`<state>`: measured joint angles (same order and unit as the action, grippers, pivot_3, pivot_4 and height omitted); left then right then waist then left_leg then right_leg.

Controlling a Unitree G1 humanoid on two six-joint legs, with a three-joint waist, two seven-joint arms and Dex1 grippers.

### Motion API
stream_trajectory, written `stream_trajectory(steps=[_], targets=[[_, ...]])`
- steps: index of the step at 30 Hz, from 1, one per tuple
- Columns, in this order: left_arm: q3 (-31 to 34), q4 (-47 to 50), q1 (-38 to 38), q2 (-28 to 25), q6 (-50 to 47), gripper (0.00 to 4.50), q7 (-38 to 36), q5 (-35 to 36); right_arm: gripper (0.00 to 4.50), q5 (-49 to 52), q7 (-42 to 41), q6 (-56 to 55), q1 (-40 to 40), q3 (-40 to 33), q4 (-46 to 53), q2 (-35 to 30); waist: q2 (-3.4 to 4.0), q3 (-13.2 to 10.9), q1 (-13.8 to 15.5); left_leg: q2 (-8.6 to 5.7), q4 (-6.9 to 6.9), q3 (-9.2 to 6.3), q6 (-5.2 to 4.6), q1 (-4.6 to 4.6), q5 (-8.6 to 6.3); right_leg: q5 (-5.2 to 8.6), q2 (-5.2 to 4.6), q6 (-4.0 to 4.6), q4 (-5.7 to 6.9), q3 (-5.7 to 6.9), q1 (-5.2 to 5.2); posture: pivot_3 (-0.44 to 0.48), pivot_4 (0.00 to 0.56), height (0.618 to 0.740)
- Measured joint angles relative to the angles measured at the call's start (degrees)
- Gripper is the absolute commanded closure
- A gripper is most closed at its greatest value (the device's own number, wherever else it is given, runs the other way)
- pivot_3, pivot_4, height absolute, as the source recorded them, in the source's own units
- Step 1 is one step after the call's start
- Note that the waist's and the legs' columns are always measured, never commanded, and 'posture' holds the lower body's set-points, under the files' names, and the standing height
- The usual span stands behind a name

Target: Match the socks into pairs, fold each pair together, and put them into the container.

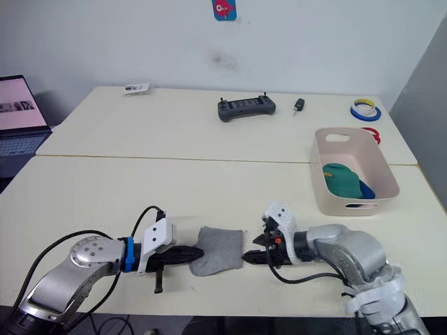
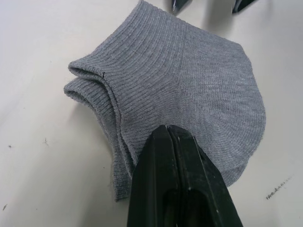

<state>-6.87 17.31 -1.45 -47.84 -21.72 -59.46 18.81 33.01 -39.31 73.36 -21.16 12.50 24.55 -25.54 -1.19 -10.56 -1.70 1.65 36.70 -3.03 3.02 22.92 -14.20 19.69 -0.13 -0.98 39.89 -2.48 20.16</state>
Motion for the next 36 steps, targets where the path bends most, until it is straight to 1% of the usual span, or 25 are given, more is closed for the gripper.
stream_trajectory(steps=[3,7,10,13,16,17,18,21,26,27,31,34,36], targets=[[0.0,-0.1,0.1,0.0,0.0,4.5,0.1,0.0,0.75,0.5,2.1,2.8,-1.1,-0.4,-0.7,2.2,0.0,0.1,-0.1,0.02,0.0,-0.01,0.0,-0.03,0.0,0.0,0.01,0.0,0.0,0.01,-0.01,0.0,0.15,0.74],[0.3,0.1,1.0,0.0,0.0,4.5,0.2,0.0,0.75,1.9,5.1,6.4,-2.7,-2.3,-3.9,9.0,0.04,0.1,-0.2,0.03,-0.07,0.0,0.0,-0.06,0.0,0.0,0.02,0.0,0.01,-0.01,0.0,0.0,0.15,0.74],[0.4,0.3,1.4,0.0,0.0,4.5,0.3,0.0,0.75,2.2,6.9,7.6,-3.7,-2.4,-6.2,13.2,0.06,0.1,-0.2,0.03,-0.09,0.01,0.0,-0.06,0.0,0.0,0.02,0.0,0.01,-0.02,0.02,0.0,0.15,0.74],[0.4,0.5,1.5,0.0,0.0,4.5,0.5,0.0,0.75,2.7,7.3,8.5,-5.0,-2.5,-8.9,16.3,0.06,0.1,-0.2,0.02,-0.09,0.01,0.0,-0.05,0.0,0.0,0.02,0.0,0.01,-0.01,0.03,0.0,0.15,0.74],[0.4,0.7,1.7,0.0,0.0,4.5,0.7,0.0,0.75,4.1,7.2,8.6,-5.5,-2.9,-11.0,18.1,0.08,0.1,-0.3,0.02,-0.09,0.01,0.0,-0.04,0.0,0.0,0.02,0.0,0.01,-0.01,0.04,0.0,0.15,0.74],[0.5,0.9,1.9,0.0,0.0,4.5,0.9,0.0,1.14,4.4,7.1,8.6,-5.6,-3.2,-11.4,18.4,0.08,0.1,-0.3,0.02,-0.09,0.02,-0.01,-0.04,0.0,0.0,0.02,0.0,0.01,-0.01,0.05,0.0,0.15,0.74],[0.5,1.0,2.1,0.0,0.0,4.5,1.1,0.0,1.33,4.6,7.1,8.7,-5.9,-3.6,-11.6,18.5,0.08,0.1,-0.3,0.02,-0.09,0.02,0.0,-0.04,0.0,0.0,0.02,0.0,0.01,-0.01,0.05,0.0,0.15,0.74],[0.7,1.4,2.5,0.0,0.0,4.5,1.4,0.0,2.36,5.0,7.1,8.6,-6.6,-4.6,-12.0,18.5,0.08,0.1,-0.3,0.03,-0.1,0.01,0.0,-0.05,0.0,0.0,0.02,0.0,0.01,-0.01,0.05,0.0,0.15,0.74],[1.4,1.6,3.0,0.0,-0.5,4.5,1.4,0.4,4.25,5.4,7.3,8.5,-6.6,-4.5,-12.3,19.3,0.08,0.1,-0.3,0.03,-0.13,0.03,-0.01,-0.04,0.0,0.0,0.02,0.0,0.01,-0.02,0.07,0.0,0.15,0.74],[1.9,1.9,3.4,0.0,-1.1,4.5,1.4,1.2,4.49,5.4,7.4,8.3,-6.5,-4.4,-12.3,19.4,0.08,0.1,-0.3,0.04,-0.14,0.03,-0.01,-0.03,0.0,0.0,0.02,0.0,0.01,-0.02,0.08,0.0,0.15,0.74],[4.8,3.2,4.9,0.3,-6.0,4.5,1.4,6.2,4.49,5.4,7.9,7.9,-6.2,-4.1,-11.4,18.9,0.1,0.1,-0.5,0.05,-0.2,0.01,-0.01,-0.01,0.0,0.0,0.02,0.0,0.01,0.0,0.13,0.0,0.15,0.74],[7.6,4.7,5.0,0.3,-10.2,4.5,1.3,10.5,4.49,6.3,7.8,7.6,-5.9,-4.3,-7.8,16.4,0.08,0.1,-0.5,0.04,-0.21,-0.02,0.0,0.05,0.0,0.0,0.01,0.0,0.0,0.02,0.14,0.0,0.15,0.74],[9.5,5.6,3.5,-0.2,-13.0,4.11,1.3,13.2,4.5,6.7,7.5,6.9,-5.7,-4.8,-4.7,13.9,0.07,0.1,-0.3,0.01,-0.2,-0.02,0.0,0.04,0.0,0.0,0.0,0.0,-0.01,0.03,0.12,0.0,0.15,0.74]])
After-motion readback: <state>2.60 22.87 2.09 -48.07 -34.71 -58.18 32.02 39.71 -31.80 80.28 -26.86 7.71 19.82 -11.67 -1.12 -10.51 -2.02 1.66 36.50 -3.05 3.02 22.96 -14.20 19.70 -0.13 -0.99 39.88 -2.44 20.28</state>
